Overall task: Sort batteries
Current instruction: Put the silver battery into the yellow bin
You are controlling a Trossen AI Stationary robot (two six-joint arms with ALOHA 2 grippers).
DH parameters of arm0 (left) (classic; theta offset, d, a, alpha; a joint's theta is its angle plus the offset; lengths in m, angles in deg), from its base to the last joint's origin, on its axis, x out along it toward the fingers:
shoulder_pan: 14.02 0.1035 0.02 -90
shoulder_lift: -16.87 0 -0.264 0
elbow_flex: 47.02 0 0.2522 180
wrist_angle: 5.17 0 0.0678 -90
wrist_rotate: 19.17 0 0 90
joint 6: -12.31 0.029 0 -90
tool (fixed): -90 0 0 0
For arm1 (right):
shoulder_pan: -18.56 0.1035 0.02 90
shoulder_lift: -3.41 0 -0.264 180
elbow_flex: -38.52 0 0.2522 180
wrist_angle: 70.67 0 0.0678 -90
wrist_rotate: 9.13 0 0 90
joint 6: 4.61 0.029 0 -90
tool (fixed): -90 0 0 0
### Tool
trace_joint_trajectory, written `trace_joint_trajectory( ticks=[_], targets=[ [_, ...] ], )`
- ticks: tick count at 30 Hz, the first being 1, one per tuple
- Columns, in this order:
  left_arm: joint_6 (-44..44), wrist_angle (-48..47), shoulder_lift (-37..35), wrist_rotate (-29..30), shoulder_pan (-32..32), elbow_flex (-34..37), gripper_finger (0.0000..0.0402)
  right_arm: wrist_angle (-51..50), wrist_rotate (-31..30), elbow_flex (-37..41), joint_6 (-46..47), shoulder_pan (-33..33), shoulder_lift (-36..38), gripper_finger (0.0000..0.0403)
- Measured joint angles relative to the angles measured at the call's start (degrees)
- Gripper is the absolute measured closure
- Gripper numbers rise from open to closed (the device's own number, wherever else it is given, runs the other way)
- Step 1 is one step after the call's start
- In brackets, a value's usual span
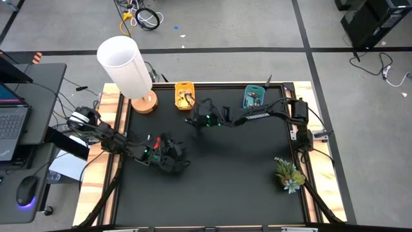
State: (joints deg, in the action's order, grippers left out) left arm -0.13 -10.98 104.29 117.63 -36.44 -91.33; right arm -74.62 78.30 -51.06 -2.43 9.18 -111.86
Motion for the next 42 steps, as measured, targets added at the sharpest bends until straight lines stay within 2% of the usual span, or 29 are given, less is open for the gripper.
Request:
trace_joint_trajectory(
  ticks=[6,14,18,22,27,31,34,38,42],
  targets=[
    [-5.61,-0.26,-2.07,3.10,-3.49,2.66,0.0254,-8.61,0.11,-11.42,-2.20,-5.37,-4.77,0.0376],
    [-8.64,-3.65,-8.31,7.16,-8.37,2.94,0.0254,-23.08,0.57,-32.05,0.82,-12.10,-14.63,0.0375],
    [-14.25,-10.66,-12.43,10.55,-10.40,2.95,0.0254,-27.85,0.72,-39.00,1.56,-14.11,-19.61,0.0326],
    [-21.68,-17.06,-15.69,9.08,-11.15,2.91,0.0254,-29.19,2.30,-42.48,1.71,-15.02,-21.78,0.0257],
    [-29.05,-22.99,-16.86,5.23,-10.98,2.02,0.0254,-31.98,2.54,-42.46,0.16,-14.72,-21.28,0.0219],
    [-38.44,-33.44,-18.15,0.62,-11.01,-1.90,0.0254,-35.52,2.30,-41.90,-3.84,-12.09,-17.07,0.0220],
    [-47.46,-43.80,-19.31,-2.34,-11.43,-4.55,0.0254,-32.91,2.00,-37.97,-6.52,-8.24,-13.59,0.0224],
    [-56.37,-49.89,-19.26,-6.70,-11.95,-4.79,0.0254,-21.61,0.44,-25.85,-8.38,-2.73,-9.55,0.0227],
    [-62.86,-50.49,-19.11,-10.78,-13.84,-4.33,0.0254,-2.48,-3.05,-10.08,-8.84,2.15,-2.53,0.0227]
  ],
)
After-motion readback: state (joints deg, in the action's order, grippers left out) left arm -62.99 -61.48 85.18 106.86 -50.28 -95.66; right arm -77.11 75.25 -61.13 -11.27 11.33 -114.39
